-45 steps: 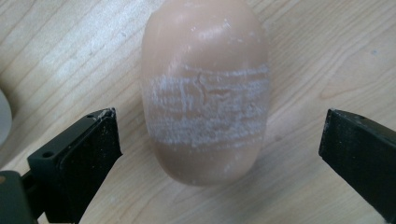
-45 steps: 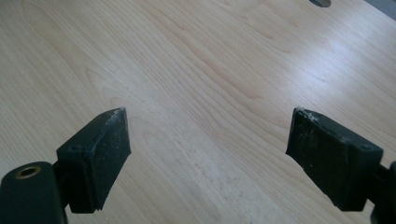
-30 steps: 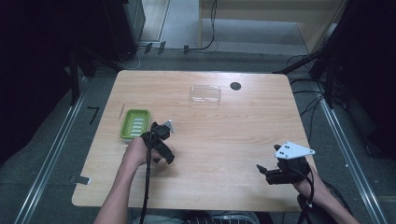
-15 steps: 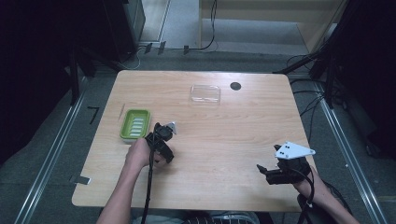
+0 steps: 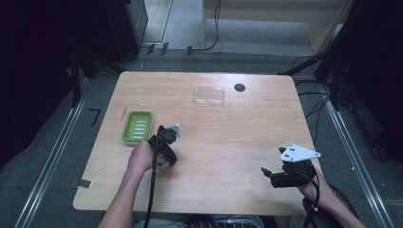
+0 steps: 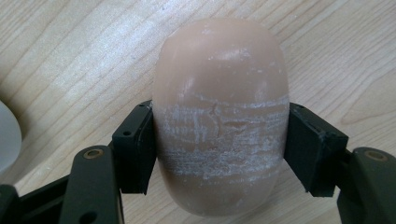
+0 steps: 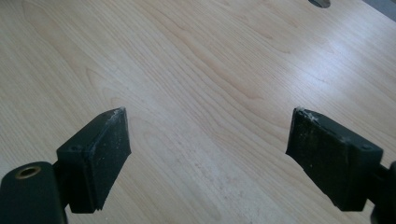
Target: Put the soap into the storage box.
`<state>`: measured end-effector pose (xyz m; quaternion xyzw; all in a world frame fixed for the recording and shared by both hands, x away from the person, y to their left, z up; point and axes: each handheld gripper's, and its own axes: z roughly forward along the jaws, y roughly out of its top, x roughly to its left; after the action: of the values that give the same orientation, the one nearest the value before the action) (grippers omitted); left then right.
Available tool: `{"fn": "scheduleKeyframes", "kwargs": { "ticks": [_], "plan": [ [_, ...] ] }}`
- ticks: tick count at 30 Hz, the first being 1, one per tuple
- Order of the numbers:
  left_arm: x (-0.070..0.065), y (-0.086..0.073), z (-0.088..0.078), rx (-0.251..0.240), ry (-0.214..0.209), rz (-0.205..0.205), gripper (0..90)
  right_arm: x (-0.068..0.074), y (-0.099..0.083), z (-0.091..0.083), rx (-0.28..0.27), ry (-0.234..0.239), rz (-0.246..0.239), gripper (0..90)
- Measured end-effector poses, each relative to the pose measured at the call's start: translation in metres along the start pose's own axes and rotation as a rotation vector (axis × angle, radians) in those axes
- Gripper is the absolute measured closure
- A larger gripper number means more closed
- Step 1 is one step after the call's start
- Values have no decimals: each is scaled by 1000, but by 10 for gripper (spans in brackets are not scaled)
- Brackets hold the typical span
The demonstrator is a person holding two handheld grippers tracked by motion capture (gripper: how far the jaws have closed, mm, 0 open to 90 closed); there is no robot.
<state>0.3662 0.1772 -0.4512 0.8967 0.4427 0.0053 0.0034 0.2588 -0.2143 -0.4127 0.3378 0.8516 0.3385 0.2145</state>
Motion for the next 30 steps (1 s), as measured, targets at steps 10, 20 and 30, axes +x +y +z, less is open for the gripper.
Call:
{"fn": "scheduleKeyframes", "kwargs": {
  "ticks": [10,20,30],
  "plan": [
    [0,-2,-8,9,-4,16,338,0,0,0,2,-1,5,134],
    [3,-7,-21,14,-9,24,338,0,0,0,2,-3,6,134],
    [6,-8,-30,6,1,29,338,0,0,0,1,-3,2,134]
  ]
}}
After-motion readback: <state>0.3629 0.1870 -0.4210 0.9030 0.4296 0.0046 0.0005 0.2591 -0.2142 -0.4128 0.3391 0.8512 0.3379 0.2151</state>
